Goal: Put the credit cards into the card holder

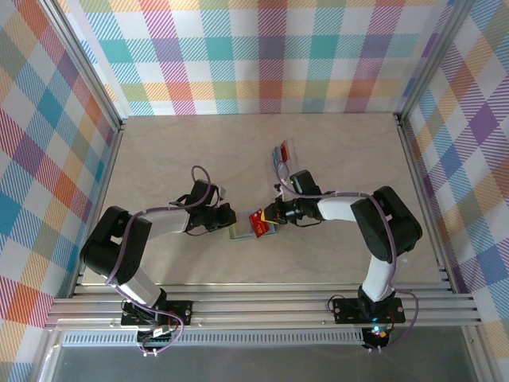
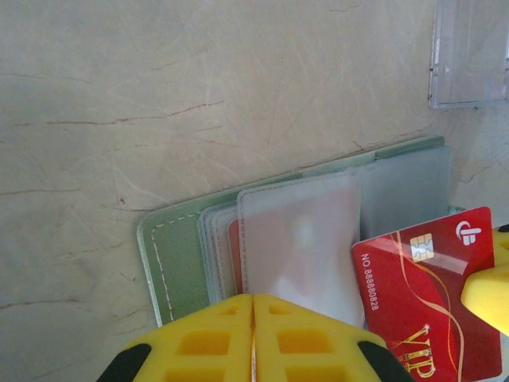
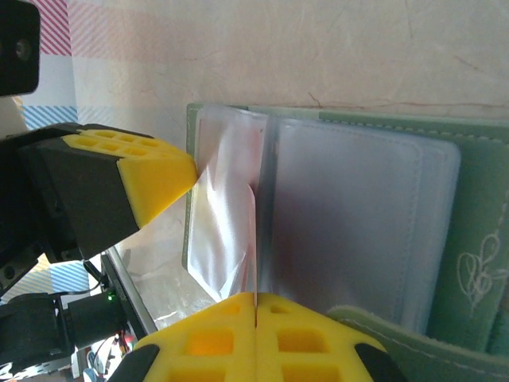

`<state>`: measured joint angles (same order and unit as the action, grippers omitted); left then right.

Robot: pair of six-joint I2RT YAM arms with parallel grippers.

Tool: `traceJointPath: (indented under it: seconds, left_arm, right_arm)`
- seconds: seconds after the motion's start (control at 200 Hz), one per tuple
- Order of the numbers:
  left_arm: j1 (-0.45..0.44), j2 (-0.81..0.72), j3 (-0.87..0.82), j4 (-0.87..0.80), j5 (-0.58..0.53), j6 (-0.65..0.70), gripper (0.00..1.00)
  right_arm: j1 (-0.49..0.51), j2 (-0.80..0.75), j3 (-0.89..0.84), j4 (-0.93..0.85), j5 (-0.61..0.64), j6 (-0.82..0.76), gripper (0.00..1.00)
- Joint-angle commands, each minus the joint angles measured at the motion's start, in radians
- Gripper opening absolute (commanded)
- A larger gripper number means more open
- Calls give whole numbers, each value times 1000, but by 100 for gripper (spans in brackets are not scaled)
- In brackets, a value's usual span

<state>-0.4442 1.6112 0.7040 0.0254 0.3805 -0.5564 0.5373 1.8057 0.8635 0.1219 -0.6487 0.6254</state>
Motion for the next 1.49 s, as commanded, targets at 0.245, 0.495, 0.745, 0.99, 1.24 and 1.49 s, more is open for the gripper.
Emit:
traceJointPath:
  seconds: [0.245,0.495,0.745,0.99,1.24,1.49]
  left_arm:
    - [-11,18,11,-69,-43,22,9]
    - [-13,20,11,-69,-44,22,9]
    - [-14,22,11,-70,-48,22,9]
    - [-14,24,14,-72,-51,23,9]
    - [-14,22,14,-73,-51,23,9]
    - [-14,21,14,-76,-54,25,9]
  right_arm:
    - [6,-28,-73,-36,27,32,0]
    - [7,-55,-105,-20,20,42,0]
    - [20,-55,-110,-4,2,51,0]
    - [21,-125,-139,17,9,69,0]
    - [24,-137,-160,56,-8,78,0]
    - [33,-138,-172,130,-60,104,0]
